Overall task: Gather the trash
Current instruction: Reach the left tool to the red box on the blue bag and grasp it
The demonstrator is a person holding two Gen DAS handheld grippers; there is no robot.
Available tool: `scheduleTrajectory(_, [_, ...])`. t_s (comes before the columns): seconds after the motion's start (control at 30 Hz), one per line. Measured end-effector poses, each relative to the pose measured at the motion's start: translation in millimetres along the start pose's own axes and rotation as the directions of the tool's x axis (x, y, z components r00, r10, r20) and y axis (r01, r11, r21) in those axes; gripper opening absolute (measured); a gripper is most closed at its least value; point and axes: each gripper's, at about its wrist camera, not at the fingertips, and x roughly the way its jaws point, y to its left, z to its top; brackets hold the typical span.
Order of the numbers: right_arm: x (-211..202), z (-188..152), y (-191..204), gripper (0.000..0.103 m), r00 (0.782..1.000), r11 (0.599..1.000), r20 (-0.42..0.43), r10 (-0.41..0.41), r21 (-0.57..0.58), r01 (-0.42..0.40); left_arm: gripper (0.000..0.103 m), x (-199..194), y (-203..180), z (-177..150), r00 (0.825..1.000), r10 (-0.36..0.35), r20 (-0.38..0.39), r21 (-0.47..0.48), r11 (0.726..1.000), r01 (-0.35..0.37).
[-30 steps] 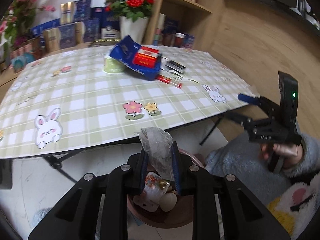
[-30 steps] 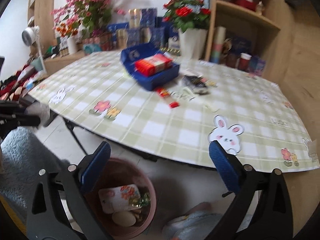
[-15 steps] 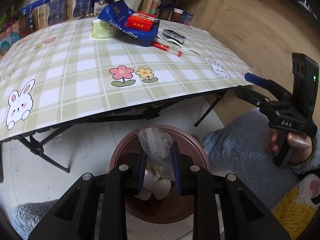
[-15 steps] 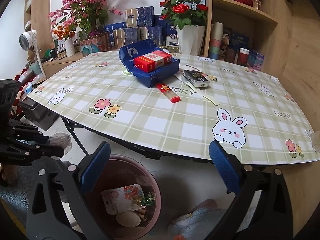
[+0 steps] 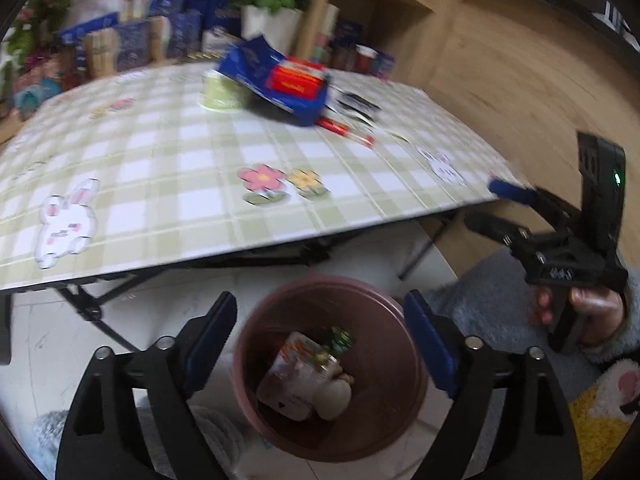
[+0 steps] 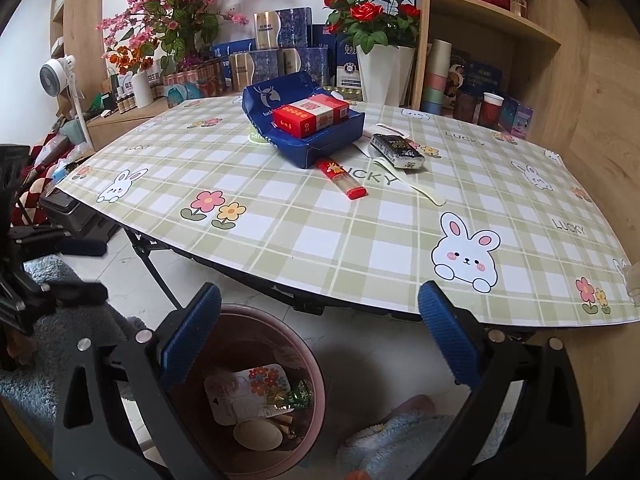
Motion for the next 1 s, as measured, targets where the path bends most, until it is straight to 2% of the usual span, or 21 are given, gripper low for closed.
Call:
scheduleTrajectory(0.17, [2.0, 0.5, 1.4, 0.097, 1.000, 1.000, -0.004, 0.002, -0.001, -0.002, 0.092, -11.7, 25.1, 3.7, 0.994, 0.085, 0.072, -0.140, 0.987, -0.074])
scheduleTrajectory(0.33, [2.4, -0.1, 1.5, 0.097, 1.000, 1.000, -0.007, 0.002, 0.000, -0.002, 0.094, -20.4, 55.0, 1.1, 0.987, 0.119, 0.106, -0.295, 0.952, -0.083])
scheduleTrajectory(0.5, [5.6, -0.5, 2.9, 0.097, 1.000, 1.000, -0.015, -0.003, 0.004, 0.003, 0.095, -24.9, 70.2, -1.9, 0.983, 0.141, 0.116, -0.378, 0.922, -0.088])
scheduleTrajectory(0.63, [7.0, 2.1, -3.8, 0.097, 1.000, 0.999, -0.014, 0.019, 0.039, -0.018, 0.095, -24.9, 69.8, -1.1, 0.980, 0.162, 0.113, -0.376, 0.920, -0.109])
scheduleTrajectory(0.7, [7.3, 6.0, -10.7, 0.097, 0.999, 0.997, -0.009, 0.046, 0.070, -0.045, 0.095, -23.2, 67.6, 1.8, 0.977, 0.188, 0.095, -0.362, 0.921, -0.142])
scheduleTrajectory(0.83, [5.0, 22.5, -34.5, 0.097, 0.997, 0.988, 0.037, 0.062, 0.139, -0.067, 0.095, -18.1, 67.0, 11.5, 0.980, 0.182, 0.084, -0.332, 0.932, -0.145])
scheduleTrajectory(1.0, [5.1, 45.4, -62.9, 0.097, 0.992, 0.987, 0.113, 0.049, 0.144, -0.065, 0.095, -15.1, 56.7, 45.1, 0.970, 0.208, 0.124, -0.243, 0.954, -0.174])
